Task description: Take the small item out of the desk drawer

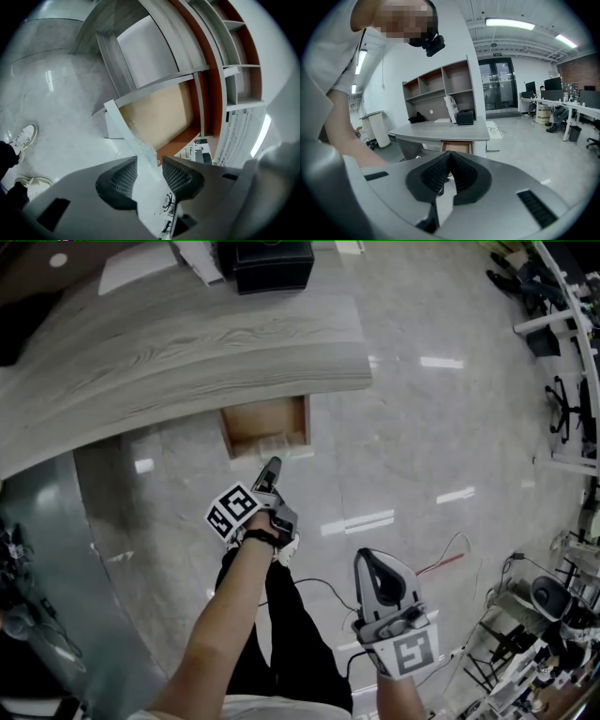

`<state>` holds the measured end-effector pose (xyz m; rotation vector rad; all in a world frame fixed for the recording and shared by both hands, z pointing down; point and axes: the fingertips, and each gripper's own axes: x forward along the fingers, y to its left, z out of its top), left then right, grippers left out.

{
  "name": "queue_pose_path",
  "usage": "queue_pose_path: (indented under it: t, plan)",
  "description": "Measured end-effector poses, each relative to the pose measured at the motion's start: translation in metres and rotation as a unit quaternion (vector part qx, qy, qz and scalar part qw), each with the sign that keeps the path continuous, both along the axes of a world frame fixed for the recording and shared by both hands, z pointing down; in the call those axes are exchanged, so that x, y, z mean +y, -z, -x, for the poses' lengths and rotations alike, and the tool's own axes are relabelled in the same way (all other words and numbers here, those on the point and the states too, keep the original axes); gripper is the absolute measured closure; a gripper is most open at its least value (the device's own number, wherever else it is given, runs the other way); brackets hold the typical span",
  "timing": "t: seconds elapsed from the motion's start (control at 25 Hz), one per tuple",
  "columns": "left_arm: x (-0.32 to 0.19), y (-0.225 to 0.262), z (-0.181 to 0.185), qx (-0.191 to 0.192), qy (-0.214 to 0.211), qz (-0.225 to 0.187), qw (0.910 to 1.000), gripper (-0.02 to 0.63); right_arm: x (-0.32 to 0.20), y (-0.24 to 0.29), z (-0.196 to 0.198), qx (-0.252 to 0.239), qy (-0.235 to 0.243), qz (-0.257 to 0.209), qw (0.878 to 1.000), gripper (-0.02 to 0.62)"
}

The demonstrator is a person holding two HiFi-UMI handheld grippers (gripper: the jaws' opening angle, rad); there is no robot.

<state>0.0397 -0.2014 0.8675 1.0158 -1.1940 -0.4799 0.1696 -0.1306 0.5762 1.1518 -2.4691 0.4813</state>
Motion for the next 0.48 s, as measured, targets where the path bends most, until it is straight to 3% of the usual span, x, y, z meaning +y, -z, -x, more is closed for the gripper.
queue_pose_path:
  t: [0.16, 0.32, 0.48]
  plan:
    - [0.0037, -0.0044, 0.0011, 0.004, 0.013, 0.022, 0.9997, 0.436, 0.0015, -0.0008, -0.0034, -0.001, -0.002, 0.002, 1.000, 0.574]
    - [0.0059, -0.0101, 0.0022, -0.003, 0.006, 0.043, 0.9990, 0.503, 0.0041, -0.0040, -0.0061, -0.002, -0.005, 0.006, 1.000, 0.574]
    - [0.0095, -0.0092, 0.0018, 0.003, 0.008, 0.046, 0.9989, 0.530, 0.0061, -0.0048, -0.0063, -0.002, -0.005, 0.009, 1.000, 0.574]
